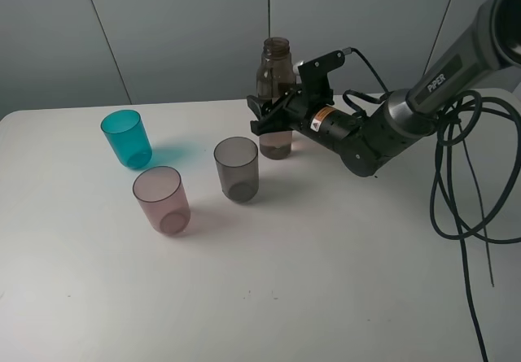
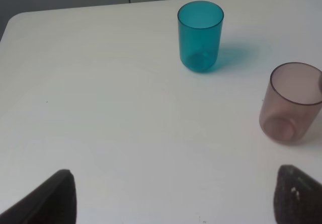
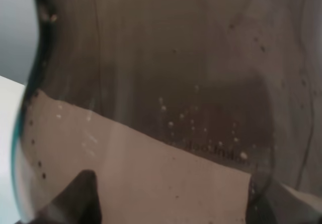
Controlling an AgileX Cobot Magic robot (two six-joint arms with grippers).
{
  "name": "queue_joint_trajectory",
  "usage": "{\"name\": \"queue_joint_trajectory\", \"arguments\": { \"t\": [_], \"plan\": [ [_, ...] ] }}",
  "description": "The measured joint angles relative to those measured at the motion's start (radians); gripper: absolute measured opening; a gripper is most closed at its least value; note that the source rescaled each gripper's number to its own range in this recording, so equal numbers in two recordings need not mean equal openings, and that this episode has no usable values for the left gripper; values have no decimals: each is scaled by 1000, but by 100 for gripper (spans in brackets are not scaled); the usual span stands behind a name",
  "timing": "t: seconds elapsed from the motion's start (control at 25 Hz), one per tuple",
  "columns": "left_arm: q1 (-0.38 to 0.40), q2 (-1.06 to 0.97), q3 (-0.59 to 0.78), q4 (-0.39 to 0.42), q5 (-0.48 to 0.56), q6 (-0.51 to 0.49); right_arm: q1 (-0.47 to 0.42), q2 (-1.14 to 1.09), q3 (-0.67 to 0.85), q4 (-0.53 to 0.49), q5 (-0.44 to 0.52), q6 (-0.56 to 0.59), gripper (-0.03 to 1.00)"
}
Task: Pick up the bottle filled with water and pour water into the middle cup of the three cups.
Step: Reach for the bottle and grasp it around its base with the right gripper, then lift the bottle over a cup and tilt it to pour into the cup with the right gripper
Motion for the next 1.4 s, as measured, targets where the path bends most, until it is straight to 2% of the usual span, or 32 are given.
{"name": "queue_joint_trajectory", "arguments": {
  "t": [0.16, 0.36, 0.6, 0.8, 0.92, 1.08, 1.4],
  "plan": [
    [0, 0, 0, 0, 0, 0, -4, -20, 0, -40, 25, -8, 0],
    [0, 0, 0, 0, 0, 0, -1, -78, -75, -186, 141, -4, 0],
    [0, 0, 0, 0, 0, 0, 34, -91, -225, -341, 257, 94, 0],
    [0, 0, 0, 0, 0, 0, 86, -91, -301, -497, 270, 135, 0],
    [0, 0, 0, 0, 0, 0, 117, -91, -308, -551, 270, 137, 0],
    [0, 0, 0, 0, 0, 0, 134, -91, -308, -574, 270, 78, 0],
    [0, 0, 0, 0, 0, 0, 163, -90, -309, -552, 270, -182, 0]
  ]
}}
